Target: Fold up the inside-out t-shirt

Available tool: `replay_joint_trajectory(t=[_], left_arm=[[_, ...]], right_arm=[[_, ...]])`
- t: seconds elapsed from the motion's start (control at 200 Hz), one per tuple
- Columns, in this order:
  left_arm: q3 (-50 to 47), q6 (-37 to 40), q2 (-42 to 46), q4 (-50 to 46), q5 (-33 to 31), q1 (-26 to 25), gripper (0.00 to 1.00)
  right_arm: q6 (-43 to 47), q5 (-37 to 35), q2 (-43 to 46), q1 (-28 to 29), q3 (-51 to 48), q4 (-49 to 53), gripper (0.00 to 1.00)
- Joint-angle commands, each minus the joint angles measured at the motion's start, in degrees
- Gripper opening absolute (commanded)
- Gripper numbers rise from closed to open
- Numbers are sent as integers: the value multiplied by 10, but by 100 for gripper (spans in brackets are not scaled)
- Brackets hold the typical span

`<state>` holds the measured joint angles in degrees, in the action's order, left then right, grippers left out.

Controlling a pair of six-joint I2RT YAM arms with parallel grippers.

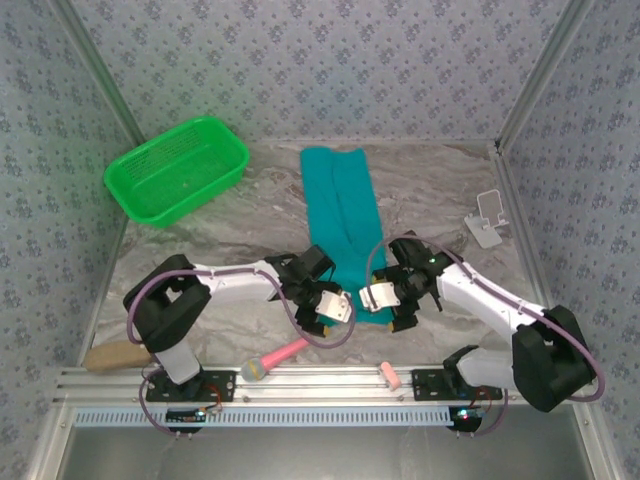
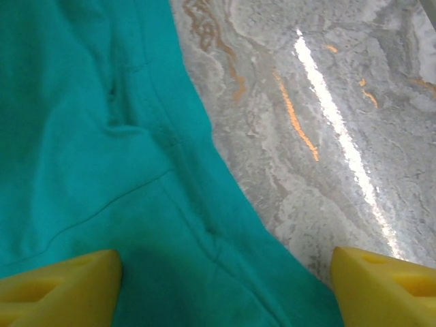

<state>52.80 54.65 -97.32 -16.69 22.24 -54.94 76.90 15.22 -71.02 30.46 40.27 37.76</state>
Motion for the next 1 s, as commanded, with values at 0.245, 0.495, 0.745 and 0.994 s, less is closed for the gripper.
replay_joint_trajectory(t=[0.245, 0.495, 0.745, 0.994], left_arm=[[3, -11, -27, 10, -10, 5, 55], [-22, -23, -4, 42, -11, 13, 21], [-3, -59, 93, -35, -4, 35, 0], [28, -158, 240, -203, -2, 28, 0]], right_arm=[[-51, -212, -56, 48, -42, -64, 72], [-76, -215, -60, 66, -46, -60, 0], [-84, -94, 70, 59, -23, 63, 0], [-89, -55, 194, 115, 31, 198, 0]])
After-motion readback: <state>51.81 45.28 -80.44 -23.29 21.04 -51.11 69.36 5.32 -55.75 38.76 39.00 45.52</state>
